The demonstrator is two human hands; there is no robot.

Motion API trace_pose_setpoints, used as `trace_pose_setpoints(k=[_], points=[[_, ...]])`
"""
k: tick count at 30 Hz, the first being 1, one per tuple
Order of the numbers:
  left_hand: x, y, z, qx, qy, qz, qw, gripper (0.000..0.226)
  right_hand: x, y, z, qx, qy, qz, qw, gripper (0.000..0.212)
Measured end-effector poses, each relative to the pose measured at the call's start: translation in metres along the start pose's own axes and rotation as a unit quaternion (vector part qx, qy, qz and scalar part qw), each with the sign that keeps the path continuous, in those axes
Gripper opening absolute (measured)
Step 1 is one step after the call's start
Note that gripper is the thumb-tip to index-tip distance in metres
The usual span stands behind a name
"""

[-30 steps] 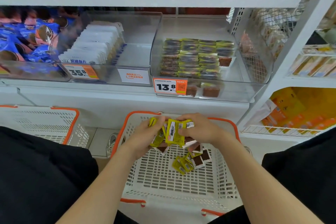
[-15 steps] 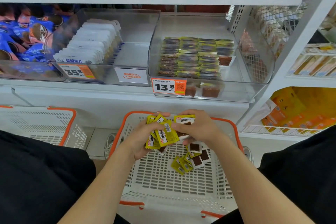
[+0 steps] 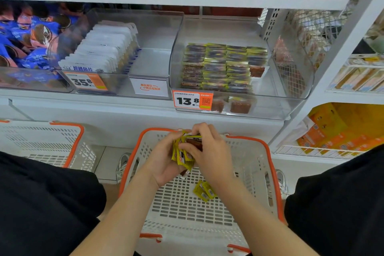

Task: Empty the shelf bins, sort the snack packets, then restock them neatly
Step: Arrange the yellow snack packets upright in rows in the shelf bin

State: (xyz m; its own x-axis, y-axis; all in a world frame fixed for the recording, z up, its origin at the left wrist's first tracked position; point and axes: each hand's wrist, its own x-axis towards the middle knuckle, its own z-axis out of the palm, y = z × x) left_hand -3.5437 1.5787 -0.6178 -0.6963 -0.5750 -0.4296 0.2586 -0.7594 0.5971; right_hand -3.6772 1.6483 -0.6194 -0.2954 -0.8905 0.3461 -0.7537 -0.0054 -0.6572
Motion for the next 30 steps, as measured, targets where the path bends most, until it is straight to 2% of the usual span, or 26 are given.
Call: trace_pose_setpoints(k=[4, 7, 9, 10, 13, 15, 16, 18, 21, 24, 27, 30], points=[[0.006, 0.002, -0.005, 0.028, 0.044, 0.006, 0.999, 0.042, 0.009, 0.008, -0.010, 0.113, -0.121, 0.020, 0.986, 0.030], [0.009, 0.003, -0.005, 0.032, 0.079, 0.003, 0.996, 0.040, 0.009, 0.011, -0.012, 0.133, -0.181, -0.006, 0.974, 0.016], [0.013, 0.004, -0.009, 0.013, 0.099, 0.013, 0.995, 0.038, 0.009, 0.012, -0.011, 0.101, -0.216, -0.020, 0.971, 0.031], [0.014, 0.004, -0.011, 0.003, 0.099, 0.021, 0.995, 0.030, 0.009, 0.012, -0.010, 0.068, -0.226, -0.024, 0.971, 0.039], [0.015, 0.004, -0.013, -0.035, 0.080, 0.033, 0.996, 0.012, 0.009, 0.012, -0.005, -0.010, -0.201, -0.037, 0.979, 0.048], [0.015, 0.004, -0.015, -0.024, 0.063, 0.033, 0.997, 0.009, 0.010, 0.013, -0.006, 0.001, -0.186, -0.036, 0.982, 0.043], [0.015, 0.004, -0.017, -0.019, 0.065, 0.034, 0.997, 0.010, 0.012, 0.014, -0.009, 0.032, -0.180, -0.025, 0.983, 0.039], [0.015, 0.004, -0.021, -0.022, 0.081, 0.036, 0.996, 0.029, 0.017, 0.016, -0.015, 0.109, -0.165, 0.016, 0.980, 0.033], [0.014, 0.005, -0.022, -0.021, 0.079, 0.040, 0.996, 0.051, 0.025, 0.016, -0.024, 0.213, -0.166, 0.094, 0.958, 0.029], [0.012, 0.006, -0.021, -0.028, 0.062, 0.047, 0.997, 0.051, 0.028, 0.018, -0.031, 0.281, -0.178, 0.147, 0.931, 0.024], [0.010, 0.006, -0.020, -0.035, 0.062, 0.057, 0.996, 0.049, 0.029, 0.021, -0.034, 0.295, -0.189, 0.162, 0.923, 0.023], [0.012, 0.002, -0.019, -0.013, 0.058, 0.069, 0.996, 0.053, 0.030, 0.022, -0.032, 0.223, -0.193, 0.106, 0.949, 0.028]])
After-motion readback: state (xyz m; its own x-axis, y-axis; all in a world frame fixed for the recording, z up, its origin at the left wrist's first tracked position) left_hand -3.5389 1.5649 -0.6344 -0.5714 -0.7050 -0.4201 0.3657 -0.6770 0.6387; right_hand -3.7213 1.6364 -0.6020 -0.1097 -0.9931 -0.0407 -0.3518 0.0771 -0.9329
